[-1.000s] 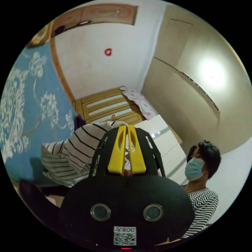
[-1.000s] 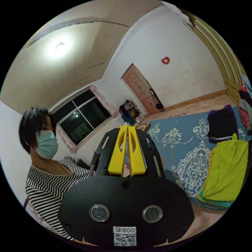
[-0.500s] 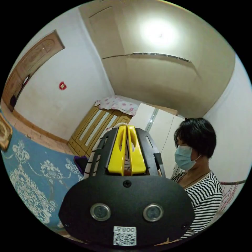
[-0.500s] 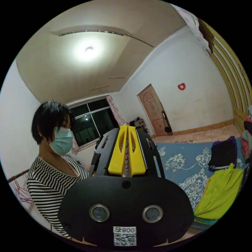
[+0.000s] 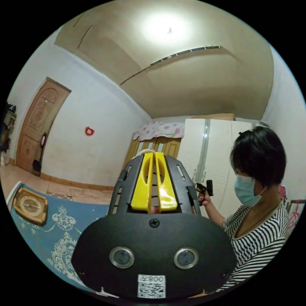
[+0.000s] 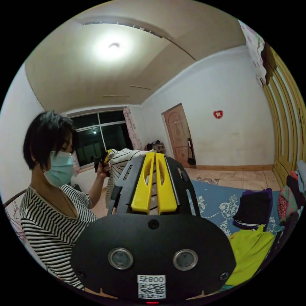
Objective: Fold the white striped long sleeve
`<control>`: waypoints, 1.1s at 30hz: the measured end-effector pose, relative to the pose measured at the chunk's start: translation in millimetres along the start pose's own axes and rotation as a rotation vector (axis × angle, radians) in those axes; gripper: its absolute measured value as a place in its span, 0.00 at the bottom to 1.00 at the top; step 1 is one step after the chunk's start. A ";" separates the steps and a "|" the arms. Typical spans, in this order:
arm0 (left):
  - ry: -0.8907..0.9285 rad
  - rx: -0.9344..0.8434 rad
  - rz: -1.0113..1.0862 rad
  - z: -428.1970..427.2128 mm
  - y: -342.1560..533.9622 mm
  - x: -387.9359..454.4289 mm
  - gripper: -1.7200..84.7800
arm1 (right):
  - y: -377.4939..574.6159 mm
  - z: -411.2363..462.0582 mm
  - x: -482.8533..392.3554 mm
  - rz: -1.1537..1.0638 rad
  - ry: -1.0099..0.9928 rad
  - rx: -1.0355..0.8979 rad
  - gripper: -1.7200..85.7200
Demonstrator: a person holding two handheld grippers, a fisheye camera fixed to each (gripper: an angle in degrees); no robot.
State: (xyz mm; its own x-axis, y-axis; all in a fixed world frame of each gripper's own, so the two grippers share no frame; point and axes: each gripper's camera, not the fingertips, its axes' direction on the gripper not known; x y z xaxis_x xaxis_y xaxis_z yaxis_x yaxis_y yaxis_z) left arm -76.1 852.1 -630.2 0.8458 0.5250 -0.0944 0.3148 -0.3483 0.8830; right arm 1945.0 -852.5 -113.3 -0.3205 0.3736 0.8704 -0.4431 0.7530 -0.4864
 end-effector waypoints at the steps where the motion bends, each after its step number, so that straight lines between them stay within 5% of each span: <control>1: -0.043 -0.026 -0.012 13.1 -4.4 -16.9 0.03 | 0.2 22.2 25.1 0.018 0.023 -0.030 0.02; 9: -0.333 -0.268 -0.225 133.5 -0.2 -186.6 0.04 | 4.5 218.2 231.2 0.115 0.230 -0.309 0.02; 16: -0.568 -0.581 -0.565 218.3 96.3 -366.4 0.10 | 97.6 411.2 450.9 0.385 0.544 -0.716 0.02; 25: -0.563 -0.761 -0.861 130.5 239.4 -408.9 0.15 | 329.5 438.1 545.2 0.588 0.309 -0.912 0.03; 33: -0.639 -0.828 -0.864 107.2 252.4 -422.9 0.16 | 398.1 437.2 612.0 0.693 0.439 -0.888 0.08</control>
State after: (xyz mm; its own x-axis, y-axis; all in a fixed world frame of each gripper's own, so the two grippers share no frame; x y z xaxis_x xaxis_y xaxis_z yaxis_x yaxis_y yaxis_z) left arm -308.2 458.9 -416.7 0.6331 -0.1913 -0.7501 0.6848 0.5903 0.4274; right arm 1206.4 -560.9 192.6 0.1256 0.8677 0.4809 0.4949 0.3653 -0.7884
